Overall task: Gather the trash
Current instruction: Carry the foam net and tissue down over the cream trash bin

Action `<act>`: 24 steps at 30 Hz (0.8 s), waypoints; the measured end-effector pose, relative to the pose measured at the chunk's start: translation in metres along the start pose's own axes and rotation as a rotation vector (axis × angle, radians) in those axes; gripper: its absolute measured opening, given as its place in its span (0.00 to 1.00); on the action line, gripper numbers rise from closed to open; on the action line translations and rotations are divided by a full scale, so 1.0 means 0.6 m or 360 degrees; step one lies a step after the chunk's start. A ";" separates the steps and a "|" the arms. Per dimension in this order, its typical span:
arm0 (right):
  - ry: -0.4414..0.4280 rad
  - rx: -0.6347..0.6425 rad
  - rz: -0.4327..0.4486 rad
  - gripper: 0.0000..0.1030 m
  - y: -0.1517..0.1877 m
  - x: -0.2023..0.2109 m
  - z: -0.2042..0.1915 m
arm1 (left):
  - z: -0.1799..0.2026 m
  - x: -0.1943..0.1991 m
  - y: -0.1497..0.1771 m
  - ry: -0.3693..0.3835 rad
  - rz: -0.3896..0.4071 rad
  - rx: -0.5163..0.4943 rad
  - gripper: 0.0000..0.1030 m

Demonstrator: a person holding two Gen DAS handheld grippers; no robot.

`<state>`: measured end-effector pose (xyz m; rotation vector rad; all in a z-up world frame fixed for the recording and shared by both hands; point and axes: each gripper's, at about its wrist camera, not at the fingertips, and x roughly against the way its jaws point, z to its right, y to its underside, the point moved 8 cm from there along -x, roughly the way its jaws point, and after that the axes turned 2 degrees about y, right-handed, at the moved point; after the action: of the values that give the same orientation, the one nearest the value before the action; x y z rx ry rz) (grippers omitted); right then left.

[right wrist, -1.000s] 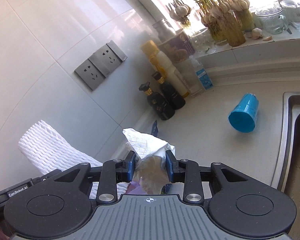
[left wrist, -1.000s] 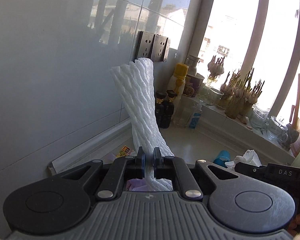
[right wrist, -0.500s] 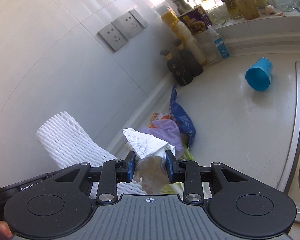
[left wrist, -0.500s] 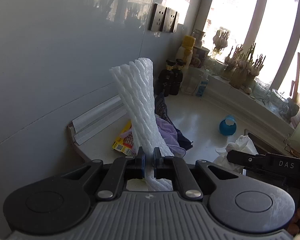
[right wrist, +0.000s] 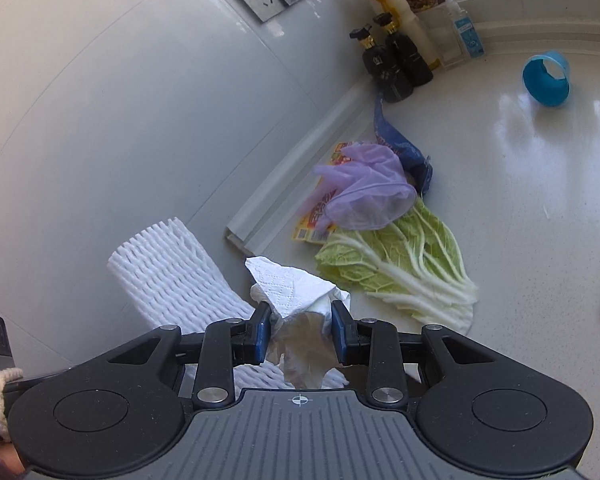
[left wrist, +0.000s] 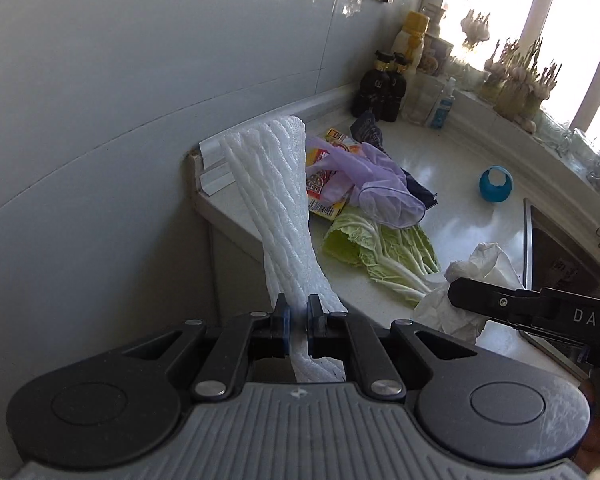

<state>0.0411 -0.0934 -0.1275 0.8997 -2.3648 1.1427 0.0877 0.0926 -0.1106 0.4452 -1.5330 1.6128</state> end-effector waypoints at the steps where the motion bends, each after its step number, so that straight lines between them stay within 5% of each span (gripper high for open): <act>1: 0.0002 -0.0002 -0.0010 0.30 0.008 -0.002 0.000 | -0.003 0.000 0.005 -0.0011 -0.0003 -0.0005 0.06; 14: 0.0000 -0.0031 -0.0183 0.30 0.127 -0.036 0.014 | -0.075 -0.015 0.094 -0.0115 -0.0138 0.0028 0.07; 24: 0.0068 -0.0232 -0.0488 0.30 0.275 -0.144 0.075 | -0.162 -0.063 0.202 -0.0248 -0.0360 0.0049 0.07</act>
<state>-0.0102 -0.0186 -0.2959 1.1247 -2.1493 0.8495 0.0456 0.1844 -0.2344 0.7486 -1.5132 1.4549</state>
